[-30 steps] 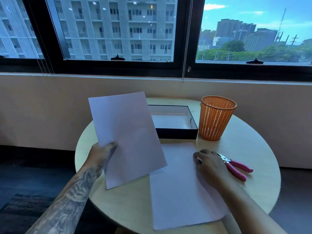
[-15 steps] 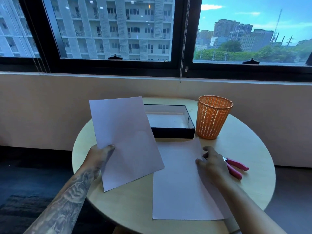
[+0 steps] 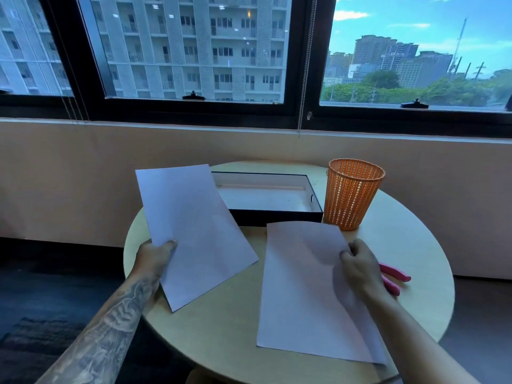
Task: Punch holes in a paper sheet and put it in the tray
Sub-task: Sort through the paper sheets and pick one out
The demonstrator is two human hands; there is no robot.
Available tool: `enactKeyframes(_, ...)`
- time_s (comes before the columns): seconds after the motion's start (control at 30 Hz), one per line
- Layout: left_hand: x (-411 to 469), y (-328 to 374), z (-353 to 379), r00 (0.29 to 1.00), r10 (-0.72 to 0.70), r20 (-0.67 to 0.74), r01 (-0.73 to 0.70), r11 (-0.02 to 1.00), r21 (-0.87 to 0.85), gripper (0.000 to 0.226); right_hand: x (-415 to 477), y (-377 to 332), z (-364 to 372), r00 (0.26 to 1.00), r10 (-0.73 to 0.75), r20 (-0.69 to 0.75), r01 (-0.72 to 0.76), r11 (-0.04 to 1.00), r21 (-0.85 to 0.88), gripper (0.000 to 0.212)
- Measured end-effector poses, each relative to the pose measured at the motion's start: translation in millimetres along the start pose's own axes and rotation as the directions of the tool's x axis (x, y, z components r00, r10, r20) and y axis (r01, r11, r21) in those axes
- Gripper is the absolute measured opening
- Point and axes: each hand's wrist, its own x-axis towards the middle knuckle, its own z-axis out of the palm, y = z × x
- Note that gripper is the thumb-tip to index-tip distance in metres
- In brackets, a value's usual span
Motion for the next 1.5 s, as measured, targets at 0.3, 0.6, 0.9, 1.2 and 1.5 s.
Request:
enactKeyframes(0.3,-22,9,24,0.986,0.011,0.168,-0.023,0.997,0.067,0.016,-14,-32,-3,1.000,-0.013,0.020,0.006,0.952,0.305,0.018)
enactKeyframes(0.6,-70,28,64,0.872,-0.024,0.488,0.076,0.993,-0.087,0.049,-21,-64,12,0.990,-0.058,0.125,-0.011,0.872,0.490,0.012)
enactKeyframes(0.9,-84,59,71,0.882,0.270,0.386,-0.228,0.962,-0.153,0.012,-28,-96,-3,0.980,-0.198,0.026,0.145,0.797,0.586,0.011)
enactKeyframes(1.2,-77,75,74,0.883,0.403,0.241,-0.332,0.899,-0.286,0.021,-37,-121,-11,0.940,-0.341,-0.026,0.271,0.696,0.665,0.013)
enactKeyframes(1.5,-75,63,80,0.935,0.330,0.131,-0.277,0.909,-0.311,0.009,-41,-77,5,0.970,-0.219,0.101,0.143,0.859,0.492,0.042)
